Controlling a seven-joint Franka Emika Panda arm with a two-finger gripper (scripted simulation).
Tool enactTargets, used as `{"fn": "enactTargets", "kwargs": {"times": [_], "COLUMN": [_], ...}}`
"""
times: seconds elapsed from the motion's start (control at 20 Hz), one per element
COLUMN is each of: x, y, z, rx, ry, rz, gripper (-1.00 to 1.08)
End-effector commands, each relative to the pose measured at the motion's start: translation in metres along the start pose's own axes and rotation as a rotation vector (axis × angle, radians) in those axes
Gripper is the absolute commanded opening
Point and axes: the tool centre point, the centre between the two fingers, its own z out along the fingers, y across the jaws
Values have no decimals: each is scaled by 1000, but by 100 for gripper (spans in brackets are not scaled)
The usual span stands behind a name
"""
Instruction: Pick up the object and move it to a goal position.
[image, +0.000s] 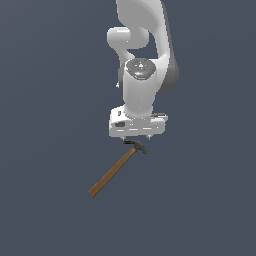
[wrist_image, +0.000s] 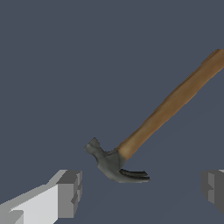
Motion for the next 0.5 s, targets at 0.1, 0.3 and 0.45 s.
{"fn": "enactTargets", "kwargs": {"times": [0.1, 0.3, 0.45], "x": [1, 4, 7], "y": [1, 6, 9], "z": [-1, -10, -17], "rx": [0, -3, -4], "ry": [2, 18, 29], "rz": [2, 12, 15], "gripper": [100, 100, 100]}}
